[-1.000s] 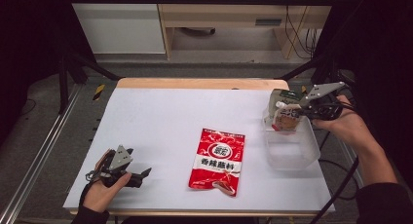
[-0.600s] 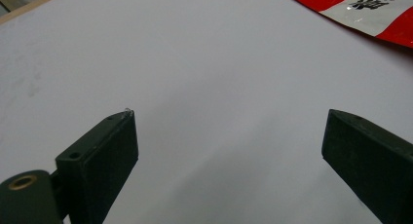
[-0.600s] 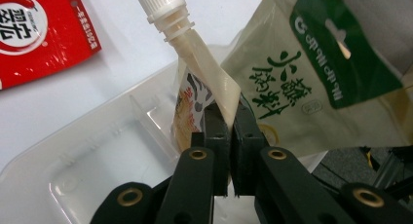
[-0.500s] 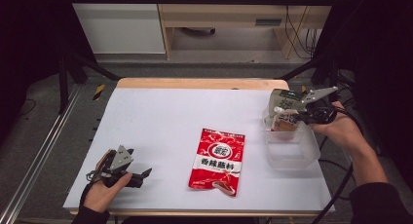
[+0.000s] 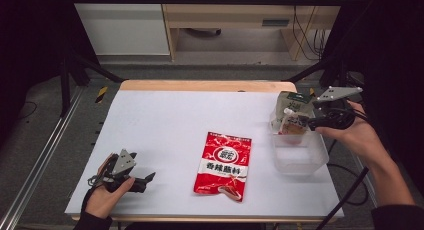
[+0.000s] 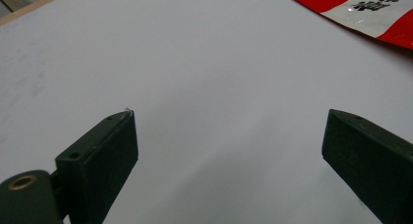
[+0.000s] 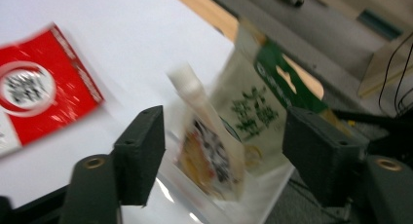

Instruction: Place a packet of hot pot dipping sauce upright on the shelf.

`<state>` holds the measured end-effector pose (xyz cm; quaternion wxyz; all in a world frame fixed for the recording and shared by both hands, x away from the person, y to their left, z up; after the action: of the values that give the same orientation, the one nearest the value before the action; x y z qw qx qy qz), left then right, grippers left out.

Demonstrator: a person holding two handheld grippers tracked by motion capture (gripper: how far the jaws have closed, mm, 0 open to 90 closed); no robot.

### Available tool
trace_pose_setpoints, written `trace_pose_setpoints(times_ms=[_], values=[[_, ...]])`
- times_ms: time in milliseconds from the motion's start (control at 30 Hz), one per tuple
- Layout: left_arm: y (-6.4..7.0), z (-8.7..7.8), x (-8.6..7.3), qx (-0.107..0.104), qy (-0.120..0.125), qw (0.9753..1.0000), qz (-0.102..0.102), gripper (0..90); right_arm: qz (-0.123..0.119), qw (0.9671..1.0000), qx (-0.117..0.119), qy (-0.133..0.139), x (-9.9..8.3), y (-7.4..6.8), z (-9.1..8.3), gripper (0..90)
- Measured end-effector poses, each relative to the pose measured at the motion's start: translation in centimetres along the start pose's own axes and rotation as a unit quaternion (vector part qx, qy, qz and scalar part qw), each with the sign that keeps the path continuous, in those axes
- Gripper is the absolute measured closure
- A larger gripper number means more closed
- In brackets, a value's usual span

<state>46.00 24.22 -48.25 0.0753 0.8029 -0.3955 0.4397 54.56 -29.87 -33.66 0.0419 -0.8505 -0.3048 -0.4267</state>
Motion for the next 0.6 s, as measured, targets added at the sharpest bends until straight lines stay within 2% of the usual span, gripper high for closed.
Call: trace_pose_setpoints(times_ms=[133, 267, 400, 467, 567, 600], values=[[0.2, 0.1, 0.1, -0.002, -0.003, 1.0000, 0.005, 6.2, -0.019, 0.9995, 0.011, 0.023, 1.2, -3.6, -1.2, 25.1], [0.6, 0.2, 0.2, -0.006, -0.006, 0.9999, 0.009, 6.2, -0.028, 0.9986, 0.035, 0.029, 1.3, -7.1, -0.8, 21.7], [1.2, 0.5, 0.5, -0.012, -0.007, 0.9997, 0.018, 6.2, -0.035, 0.9969, 0.063, 0.032, 1.0, -10.4, 0.7, 17.8], [1.5, 0.6, 0.6, -0.014, -0.007, 0.9996, 0.022, 6.2, -0.030, 0.9960, 0.081, 0.023, 0.7, -12.0, 1.9, 15.9], [2.0, 0.8, 0.9, -0.019, -0.009, 0.9993, 0.031, 6.2, -0.029, 0.9945, 0.100, 0.016, 0.4, -13.5, 3.6, 13.6], [2.2, 0.9, 1.0, -0.021, -0.006, 0.9993, 0.029, 6.2, -0.026, 0.9938, 0.107, 0.014, 0.2, -14.0, 4.3, 12.8]])
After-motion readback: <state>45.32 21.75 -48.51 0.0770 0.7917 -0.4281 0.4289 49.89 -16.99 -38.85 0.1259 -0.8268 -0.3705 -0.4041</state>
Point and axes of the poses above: each handheld gripper's, and its own axes: z roughly forward along the jaws, x roughly out of its top, y roughly to its right, the point moved 5 cm from there along z, roughly forward along the jaws, and after that the axes turned 5 degrees about z, right-handed, at the moved point
